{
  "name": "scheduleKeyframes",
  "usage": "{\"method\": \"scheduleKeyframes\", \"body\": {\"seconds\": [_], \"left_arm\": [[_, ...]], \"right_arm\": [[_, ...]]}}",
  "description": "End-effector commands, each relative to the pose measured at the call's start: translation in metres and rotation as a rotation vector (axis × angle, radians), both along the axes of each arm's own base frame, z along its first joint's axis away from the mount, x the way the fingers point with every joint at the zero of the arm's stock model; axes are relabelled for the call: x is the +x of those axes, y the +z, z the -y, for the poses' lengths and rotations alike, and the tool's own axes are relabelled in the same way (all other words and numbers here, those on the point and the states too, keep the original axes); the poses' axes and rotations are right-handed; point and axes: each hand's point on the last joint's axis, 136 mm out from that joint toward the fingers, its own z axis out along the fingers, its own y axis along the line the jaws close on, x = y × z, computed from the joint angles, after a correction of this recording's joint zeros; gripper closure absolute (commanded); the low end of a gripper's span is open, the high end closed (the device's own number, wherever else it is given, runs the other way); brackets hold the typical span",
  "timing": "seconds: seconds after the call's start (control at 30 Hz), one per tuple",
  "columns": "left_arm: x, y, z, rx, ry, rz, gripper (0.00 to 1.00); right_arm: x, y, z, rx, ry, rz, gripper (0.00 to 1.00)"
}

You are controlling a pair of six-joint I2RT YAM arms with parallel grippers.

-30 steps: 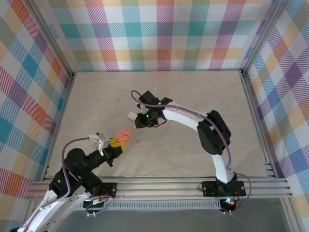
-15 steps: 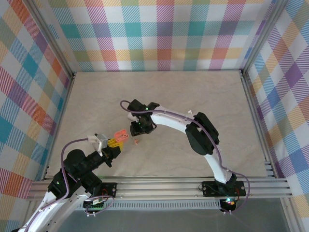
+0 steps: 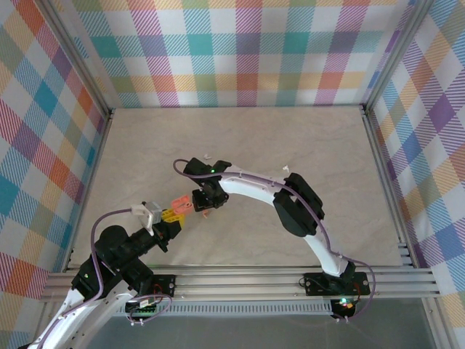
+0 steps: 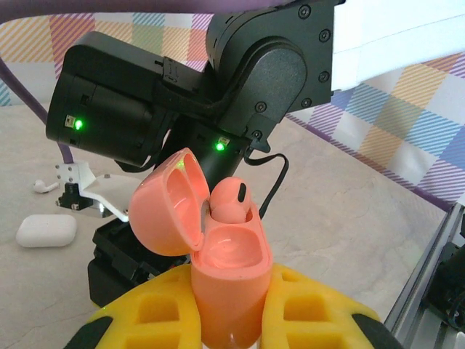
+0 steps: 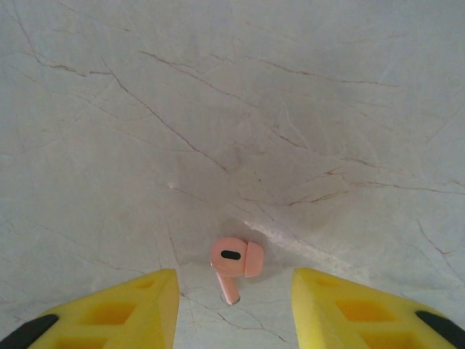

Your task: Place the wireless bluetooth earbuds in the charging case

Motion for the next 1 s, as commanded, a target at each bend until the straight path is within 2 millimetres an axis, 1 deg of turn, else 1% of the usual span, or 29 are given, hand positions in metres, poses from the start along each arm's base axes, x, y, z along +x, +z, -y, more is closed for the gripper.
{"method": "scheduleKeyframes", "body": {"seconds": [0.0,0.27,0.53,0.77,0.97], "left_arm": [[-0.006,0.02,-0.002,-0.041,-0.012,0.044,1.0],[-0.006,0.021,-0.003,-0.048,-0.008,0.049,1.0],[-0.006,0.02,-0.004,-0.045,-0.002,0.048,1.0],[-0.007,0.019,-0.005,-0.048,-0.001,0.046,1.0],[-0.007,0.019,-0.006,-0.054,0.005,0.043,1.0]], "right_arm": [[-0.004,-0.006,-0.006,-0.002,-0.008,-0.023,0.53],[-0.006,-0.015,-0.008,0.0,-0.011,-0.048,0.52],[-0.014,-0.026,-0.01,-0.019,0.0,-0.065,0.53],[-0.019,-0.035,-0.002,-0.069,0.001,-0.069,0.6],[-0.016,-0.034,-0.006,-0.061,0.006,-0.061,0.65]]}}
